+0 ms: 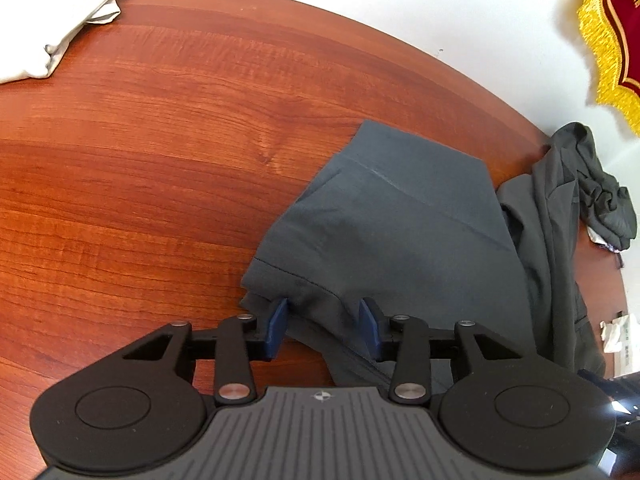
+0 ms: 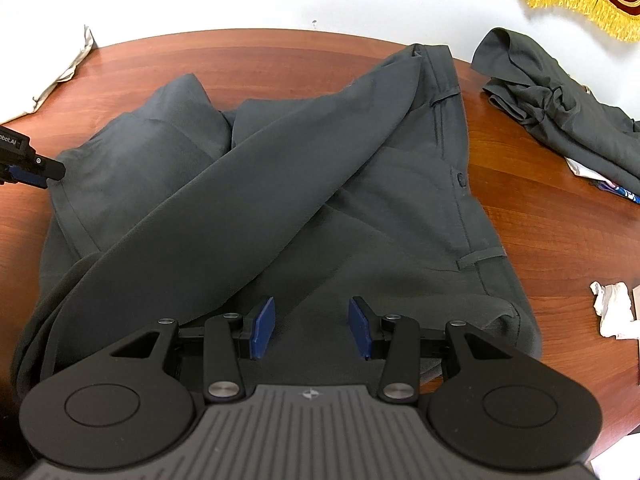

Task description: Fold clothes

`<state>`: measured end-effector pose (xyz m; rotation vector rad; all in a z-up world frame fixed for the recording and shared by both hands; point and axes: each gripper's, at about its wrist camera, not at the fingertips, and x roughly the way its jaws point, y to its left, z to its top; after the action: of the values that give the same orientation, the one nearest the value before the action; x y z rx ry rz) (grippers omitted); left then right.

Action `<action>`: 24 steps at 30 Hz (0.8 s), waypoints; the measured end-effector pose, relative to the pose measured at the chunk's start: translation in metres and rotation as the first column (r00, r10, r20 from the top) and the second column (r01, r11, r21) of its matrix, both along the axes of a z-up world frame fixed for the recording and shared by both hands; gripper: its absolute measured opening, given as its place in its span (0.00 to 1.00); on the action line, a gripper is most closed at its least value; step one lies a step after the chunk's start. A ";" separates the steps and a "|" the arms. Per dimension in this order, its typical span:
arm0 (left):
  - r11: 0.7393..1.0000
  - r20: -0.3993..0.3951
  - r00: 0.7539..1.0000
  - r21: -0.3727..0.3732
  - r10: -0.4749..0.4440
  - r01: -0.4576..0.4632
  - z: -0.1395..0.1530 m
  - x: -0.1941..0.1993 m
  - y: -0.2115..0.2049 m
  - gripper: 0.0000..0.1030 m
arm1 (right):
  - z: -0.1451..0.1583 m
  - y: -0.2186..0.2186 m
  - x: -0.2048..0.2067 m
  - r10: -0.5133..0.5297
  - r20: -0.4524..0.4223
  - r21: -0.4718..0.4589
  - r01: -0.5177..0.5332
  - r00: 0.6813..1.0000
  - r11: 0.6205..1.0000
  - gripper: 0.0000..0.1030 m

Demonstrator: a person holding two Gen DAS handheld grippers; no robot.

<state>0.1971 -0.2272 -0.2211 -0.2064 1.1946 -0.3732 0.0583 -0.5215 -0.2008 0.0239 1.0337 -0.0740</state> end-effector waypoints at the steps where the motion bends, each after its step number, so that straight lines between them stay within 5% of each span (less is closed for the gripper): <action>1: 1.000 -0.002 1.000 0.004 0.000 0.000 0.000 0.000 0.000 0.38 | 0.000 0.001 0.001 -0.001 0.000 0.000 0.001 1.000 1.000 0.46; 5: 1.000 0.009 1.000 0.019 -0.012 0.012 -0.001 0.000 -0.004 0.34 | -0.003 0.002 0.002 -0.005 -0.006 -0.002 0.005 1.000 1.000 0.46; 7: 0.999 0.026 0.999 0.013 -0.038 0.038 -0.001 -0.001 -0.007 0.17 | -0.004 0.003 0.002 -0.007 -0.009 -0.004 0.007 1.000 1.000 0.46; 10: 0.999 0.056 0.997 0.010 -0.045 0.045 0.004 -0.005 -0.009 0.06 | -0.006 0.004 0.001 -0.009 -0.016 -0.009 0.009 1.000 1.000 0.46; 24: 0.988 0.315 0.944 0.085 0.098 -0.131 0.060 -0.019 0.040 0.05 | -0.022 -0.002 0.007 -0.040 -0.085 -0.057 0.035 0.996 0.998 0.46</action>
<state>0.1782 -0.1867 -0.1608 -0.1191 0.8838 -0.2294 0.0649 -0.5237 -0.2232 -0.0100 1.1170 -0.1391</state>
